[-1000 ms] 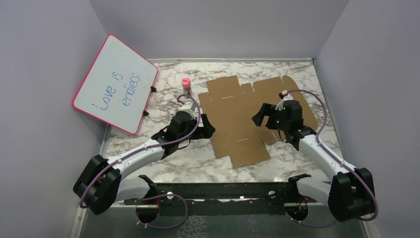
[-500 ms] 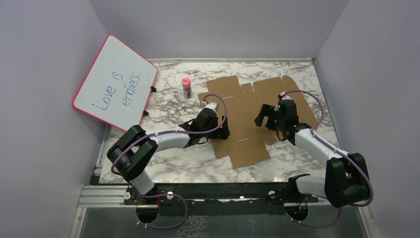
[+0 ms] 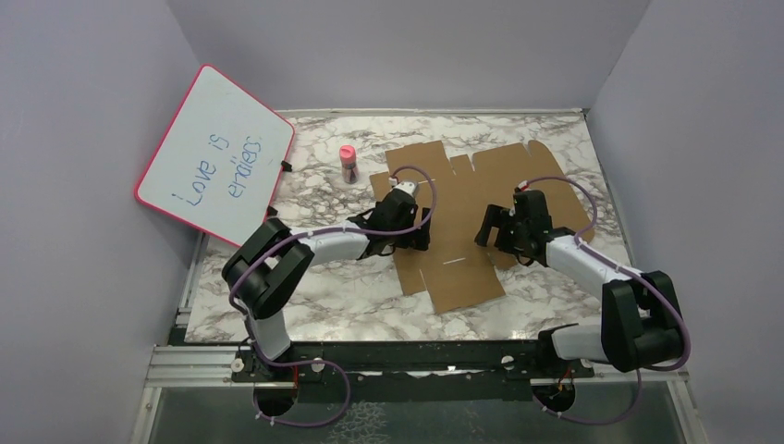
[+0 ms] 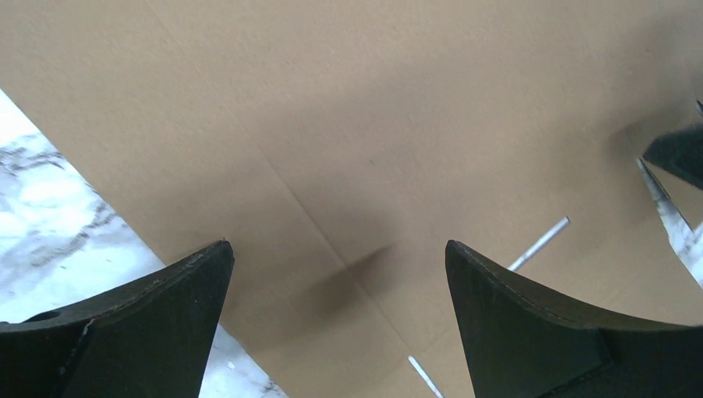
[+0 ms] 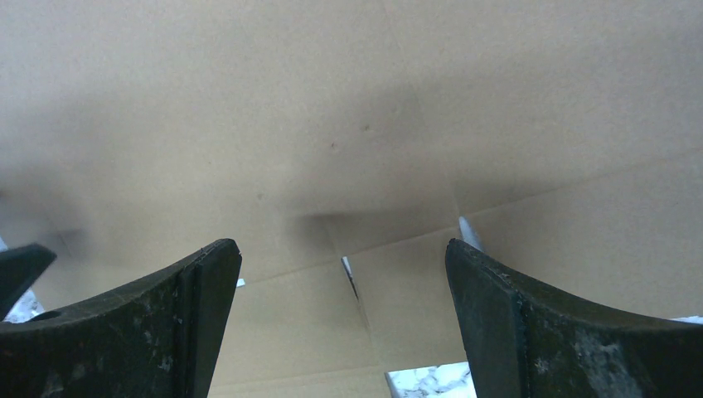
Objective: Fold the paper box
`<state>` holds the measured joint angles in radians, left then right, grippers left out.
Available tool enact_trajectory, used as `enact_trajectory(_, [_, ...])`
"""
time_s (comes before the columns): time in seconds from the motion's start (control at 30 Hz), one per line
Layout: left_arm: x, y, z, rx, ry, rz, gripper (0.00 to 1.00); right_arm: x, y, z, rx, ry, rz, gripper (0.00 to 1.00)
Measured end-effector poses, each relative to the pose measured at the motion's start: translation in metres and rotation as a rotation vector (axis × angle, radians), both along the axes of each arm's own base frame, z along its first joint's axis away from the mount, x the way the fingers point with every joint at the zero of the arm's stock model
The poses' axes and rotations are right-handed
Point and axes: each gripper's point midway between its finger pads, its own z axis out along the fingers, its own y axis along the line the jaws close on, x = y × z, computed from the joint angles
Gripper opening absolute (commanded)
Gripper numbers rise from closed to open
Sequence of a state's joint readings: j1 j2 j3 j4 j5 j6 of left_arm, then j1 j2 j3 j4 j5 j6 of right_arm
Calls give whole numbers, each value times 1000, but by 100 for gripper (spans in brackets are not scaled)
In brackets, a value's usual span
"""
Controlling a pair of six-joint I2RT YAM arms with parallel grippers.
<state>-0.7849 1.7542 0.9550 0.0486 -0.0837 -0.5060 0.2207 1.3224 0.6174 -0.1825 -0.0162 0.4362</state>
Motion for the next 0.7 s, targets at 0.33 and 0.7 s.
enact_trajectory(0.33, [58,8,-1,31,-21,67,99,-12,21,-3,132,11,43,100])
enact_trajectory(0.7, [143,-4,2,29,-76,99,99,-35,61,2,282,9,145,100])
